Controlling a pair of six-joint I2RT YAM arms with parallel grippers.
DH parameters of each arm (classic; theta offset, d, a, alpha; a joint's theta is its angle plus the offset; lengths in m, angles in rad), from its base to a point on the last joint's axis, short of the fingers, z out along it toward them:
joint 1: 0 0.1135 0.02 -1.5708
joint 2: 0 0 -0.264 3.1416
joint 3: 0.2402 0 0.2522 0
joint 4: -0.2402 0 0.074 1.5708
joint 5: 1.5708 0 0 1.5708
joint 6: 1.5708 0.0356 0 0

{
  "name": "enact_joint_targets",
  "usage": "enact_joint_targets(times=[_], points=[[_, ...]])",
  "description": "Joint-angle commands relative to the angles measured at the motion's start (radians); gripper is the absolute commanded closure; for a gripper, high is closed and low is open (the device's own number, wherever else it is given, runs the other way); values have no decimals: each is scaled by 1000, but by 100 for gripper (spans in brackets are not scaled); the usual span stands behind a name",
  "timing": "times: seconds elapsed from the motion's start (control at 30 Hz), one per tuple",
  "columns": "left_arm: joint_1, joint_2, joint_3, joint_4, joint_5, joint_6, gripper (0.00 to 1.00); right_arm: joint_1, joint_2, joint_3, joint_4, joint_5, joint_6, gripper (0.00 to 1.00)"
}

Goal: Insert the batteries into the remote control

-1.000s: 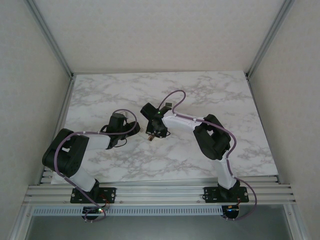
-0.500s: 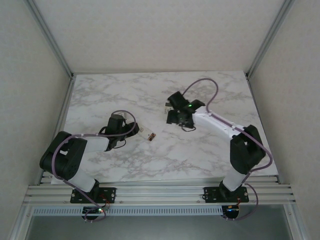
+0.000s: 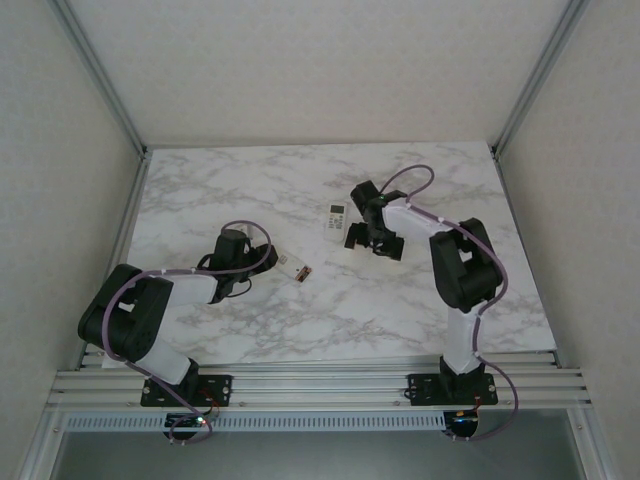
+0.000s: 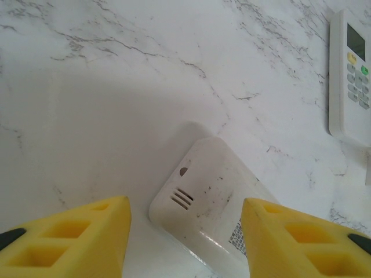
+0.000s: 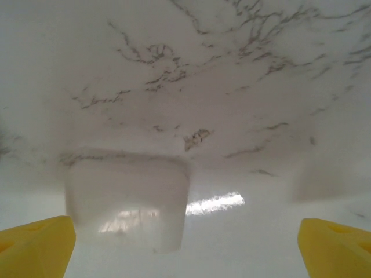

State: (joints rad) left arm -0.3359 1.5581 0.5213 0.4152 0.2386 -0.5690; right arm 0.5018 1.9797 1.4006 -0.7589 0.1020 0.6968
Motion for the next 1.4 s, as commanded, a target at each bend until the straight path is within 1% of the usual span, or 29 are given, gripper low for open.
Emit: enact_joint_targets(times=[0.0, 0.07, 0.17, 0.27, 0.3, 0.47, 0.57, 0.63, 0.67, 0.7, 0.77, 0.8, 0.87, 0.97, 1.03, 1.1, 1.13, 1.17, 1.27, 1.37], points=[[5, -26, -9, 10, -23, 6, 48, 3, 34, 47, -25, 2, 47, 1], [6, -27, -7, 8, -25, 5, 48, 4, 56, 59, -28, -2, 48, 2], [6, -25, -7, 8, -22, 6, 48, 3, 85, 81, -32, -25, 42, 8], [5, -23, -7, 8, -22, 6, 48, 3, 98, 87, -29, -30, 56, 10], [6, -23, -7, 8, -24, 7, 48, 3, 102, 91, -30, -35, 62, 12], [6, -18, -7, 11, -22, 6, 48, 6, 119, 104, -35, -53, 122, 17], [6, -13, -4, 11, -23, 6, 48, 11, 153, 140, -70, -50, 155, 19], [6, -15, -3, 8, -27, 7, 48, 17, 169, 152, -85, -63, 178, 27], [6, -16, -4, 5, -30, 9, 48, 21, 166, 144, -83, -65, 190, 27], [5, -20, -4, 4, -35, 9, 48, 26, 159, 130, -74, -70, 206, 30], [6, -22, -4, 0, -42, 12, 48, 31, 134, 95, -60, -78, 237, 41], [5, -23, -3, -4, -43, 12, 48, 33, 114, 73, -50, -80, 253, 45], [5, -24, -2, -4, -45, 12, 48, 38, 68, 30, -42, -81, 301, 46], [6, -23, -2, -3, -44, 11, 48, 63, -18, -52, -41, -98, 439, 47], [5, -24, -1, -4, -46, 12, 48, 91, -72, -116, -78, -133, 631, 46], [6, -27, -2, -4, -47, 11, 49, 116, -104, -183, -54, -221, 792, 47], [5, -27, -3, -4, -44, 10, 49, 131, -111, -215, -26, -263, 859, 51], [6, -31, -4, -4, -44, 11, 48, 146, -112, -228, -16, -286, 913, 51], [5, -47, -9, -9, -54, 13, 49, 205, -95, -211, -7, -310, 1048, 51], [5, -66, -9, -19, -74, 20, 49, 267, -72, -207, 62, -342, 1175, 47]])
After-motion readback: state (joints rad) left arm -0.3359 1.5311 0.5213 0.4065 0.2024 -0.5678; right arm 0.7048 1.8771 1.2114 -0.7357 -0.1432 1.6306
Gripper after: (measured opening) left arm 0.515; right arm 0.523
